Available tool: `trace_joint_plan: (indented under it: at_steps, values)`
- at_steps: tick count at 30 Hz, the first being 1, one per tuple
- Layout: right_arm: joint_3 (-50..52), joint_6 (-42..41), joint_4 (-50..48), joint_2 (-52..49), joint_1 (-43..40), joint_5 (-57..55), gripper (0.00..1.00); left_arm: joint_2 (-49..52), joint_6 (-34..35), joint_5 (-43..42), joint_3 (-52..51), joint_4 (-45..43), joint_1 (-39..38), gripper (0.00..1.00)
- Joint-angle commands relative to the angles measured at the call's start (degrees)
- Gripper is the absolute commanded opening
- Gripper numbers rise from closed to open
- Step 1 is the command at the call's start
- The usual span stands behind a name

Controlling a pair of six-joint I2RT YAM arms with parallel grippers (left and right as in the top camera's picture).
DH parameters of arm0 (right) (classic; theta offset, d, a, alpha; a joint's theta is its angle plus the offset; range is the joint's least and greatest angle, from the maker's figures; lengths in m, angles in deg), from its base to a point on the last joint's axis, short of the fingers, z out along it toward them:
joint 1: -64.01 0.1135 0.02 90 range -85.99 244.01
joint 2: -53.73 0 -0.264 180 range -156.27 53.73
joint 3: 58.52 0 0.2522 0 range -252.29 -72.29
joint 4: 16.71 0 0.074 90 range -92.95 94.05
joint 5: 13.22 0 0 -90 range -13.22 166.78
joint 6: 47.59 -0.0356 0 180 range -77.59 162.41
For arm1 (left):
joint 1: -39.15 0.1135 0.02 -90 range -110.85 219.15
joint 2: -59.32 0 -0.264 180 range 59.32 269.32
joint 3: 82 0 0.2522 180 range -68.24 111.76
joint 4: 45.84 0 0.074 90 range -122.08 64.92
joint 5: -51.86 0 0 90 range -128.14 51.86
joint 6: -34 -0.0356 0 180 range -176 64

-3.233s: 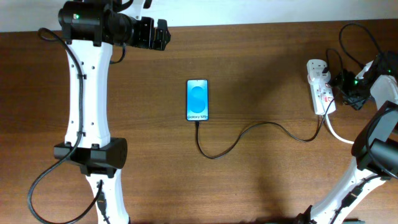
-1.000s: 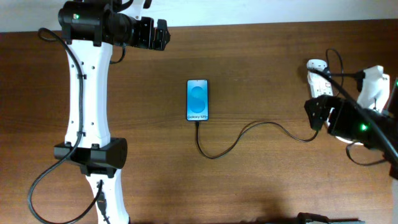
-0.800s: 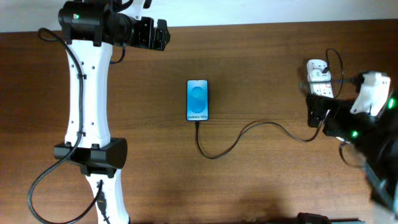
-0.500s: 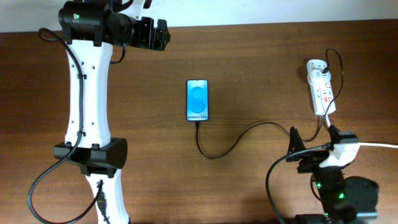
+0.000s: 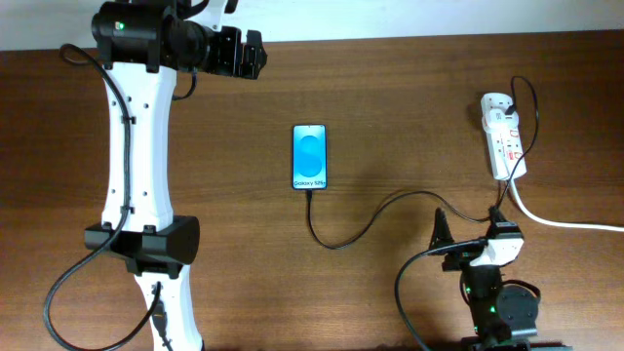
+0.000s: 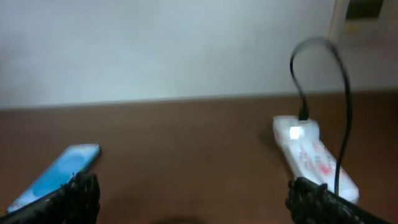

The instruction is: Plug charger to phone and switch on socket

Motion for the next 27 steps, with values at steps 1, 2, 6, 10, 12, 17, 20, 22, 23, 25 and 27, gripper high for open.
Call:
trace_joint_plan:
  at_steps: [1,2,6,10,12,17,20,22,23,25,27]
  values:
    - [0.3,-1.0,0.9,0.5,0.6,-0.7,0.98,-0.4,0.1,0.2,0.2,-0.1,-0.1,1.0]
    - [0.3,-1.0,0.9,0.5,0.6,-0.7,0.99,-0.4,0.1,0.2,0.2,-0.1,-0.1,1.0]
    - [0.3,-1.0,0.9,0.4,0.6,-0.7,0.98,-0.4,0.1,0.2,0.2,-0.1,-0.1,1.0]
    - [0.3,-1.0,0.9,0.4,0.6,-0.7,0.98,-0.4,0.1,0.2,0.2,-0.1,-0.1,1.0]
    - [0.3,-1.0,0.9,0.4,0.6,-0.7,0.99,-0.4,0.1,0.2,0.2,-0.1,-0.1,1.0]
    - [0.3,-1.0,0.9,0.4,0.6,-0.7,0.98,-0.4,0.1,0.4,0.1,3.7,-0.1,1.0]
    - [0.3,-1.0,0.9,0.4,0.6,-0.7,0.98,-0.2,0.1,1.9,-0.3,3.8,-0.1,0.99]
    - [0.3,-1.0,0.9,0.4,0.6,-0.7,0.98,-0.4,0.1,1.9,-0.9,3.8,-0.1,1.0]
    - [0.3,-1.0,0.9,0.4,0.6,-0.7,0.98,-0.9,0.1,1.9,-2.0,3.7,-0.1,1.0]
    - [0.3,-1.0,0.9,0.4,0.6,-0.7,0.98,-3.8,0.1,1.6,-8.5,0.3,-0.2,1.0]
    - [0.3,-1.0,0.9,0.4,0.6,-0.7,0.98,-9.0,0.1,1.1,-20.5,-8.1,-0.2,1.0]
